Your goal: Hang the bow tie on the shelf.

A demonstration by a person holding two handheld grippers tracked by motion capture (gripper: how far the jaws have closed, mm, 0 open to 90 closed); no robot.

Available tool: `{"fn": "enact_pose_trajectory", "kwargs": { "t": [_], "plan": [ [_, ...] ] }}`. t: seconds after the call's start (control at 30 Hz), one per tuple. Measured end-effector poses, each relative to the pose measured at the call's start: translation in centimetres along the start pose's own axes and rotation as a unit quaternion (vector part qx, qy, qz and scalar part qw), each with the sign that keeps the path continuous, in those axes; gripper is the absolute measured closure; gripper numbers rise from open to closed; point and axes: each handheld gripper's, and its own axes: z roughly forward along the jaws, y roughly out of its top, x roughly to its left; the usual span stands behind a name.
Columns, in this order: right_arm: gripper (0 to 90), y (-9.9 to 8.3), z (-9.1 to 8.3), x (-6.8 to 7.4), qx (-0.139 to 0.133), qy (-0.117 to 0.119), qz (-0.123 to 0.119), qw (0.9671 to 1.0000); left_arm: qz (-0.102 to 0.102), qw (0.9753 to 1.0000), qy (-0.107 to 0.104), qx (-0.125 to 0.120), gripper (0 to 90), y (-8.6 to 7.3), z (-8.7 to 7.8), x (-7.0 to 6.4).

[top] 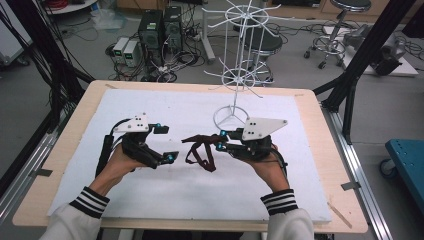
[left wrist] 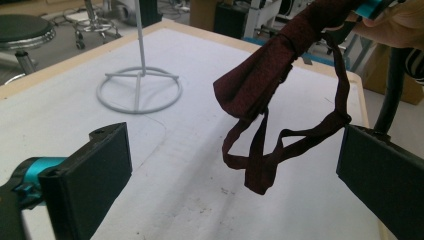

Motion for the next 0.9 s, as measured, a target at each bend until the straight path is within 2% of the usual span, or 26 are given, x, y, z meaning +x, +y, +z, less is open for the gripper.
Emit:
{"fn": "enact_pose_trajectory", "kwargs": {
  "t": [0.2,0.37,0.47,0.67,0.77,0.9],
  "plan": [
    [83.6,0.0,-0.9,-0.4,-0.010,-0.019,0.013,0.9997,0.013,0.9996,0.015,-0.019,1.7,-0.7,-1.3,-0.5],
    [83.7,0.0,-1.4,-0.5,-0.019,-0.030,0.015,0.9993,0.018,0.9988,0.031,-0.033,1.7,-2.0,-2.7,-0.8],
    [83.6,-0.1,-1.8,-0.7,-0.021,-0.037,0.024,0.9988,0.023,0.9977,0.043,-0.047,1.7,-2.9,-3.7,-1.0],
    [83.6,0.0,-2.3,-1.3,-0.025,-0.054,0.029,0.9978,0.022,0.9965,0.056,-0.059,1.7,-4.2,-5.0,-1.0],
    [83.6,0.1,-2.4,-1.6,-0.027,-0.059,0.032,0.9974,0.024,0.9965,0.059,-0.055,1.7,-4.6,-5.5,-0.8],
    [83.6,0.5,-2.7,-2.2,-0.026,-0.067,0.031,0.9969,0.021,0.9954,0.065,-0.067,1.7,-5.3,-6.1,-0.8]
  ]
}}
